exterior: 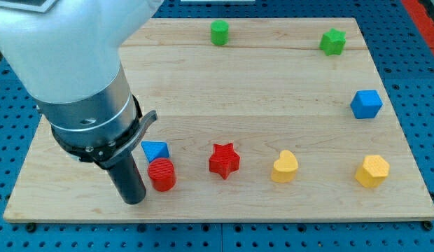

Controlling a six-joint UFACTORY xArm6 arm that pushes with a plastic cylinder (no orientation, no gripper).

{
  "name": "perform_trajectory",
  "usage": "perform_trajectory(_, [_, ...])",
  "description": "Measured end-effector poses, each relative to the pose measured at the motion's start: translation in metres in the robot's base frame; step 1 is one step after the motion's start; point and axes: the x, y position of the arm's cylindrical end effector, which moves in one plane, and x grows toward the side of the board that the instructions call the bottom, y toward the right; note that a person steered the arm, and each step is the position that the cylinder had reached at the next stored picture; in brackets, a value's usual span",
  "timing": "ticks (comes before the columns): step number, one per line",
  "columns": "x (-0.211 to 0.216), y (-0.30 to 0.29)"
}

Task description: Move your arm closer to the green circle

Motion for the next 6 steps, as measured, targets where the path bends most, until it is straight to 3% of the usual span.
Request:
perform_trajectory(2, [-0.006, -0.064])
perform_trajectory(4, [-0.163, -0.026])
perform_trajectory(6, [-0.271, 0.09])
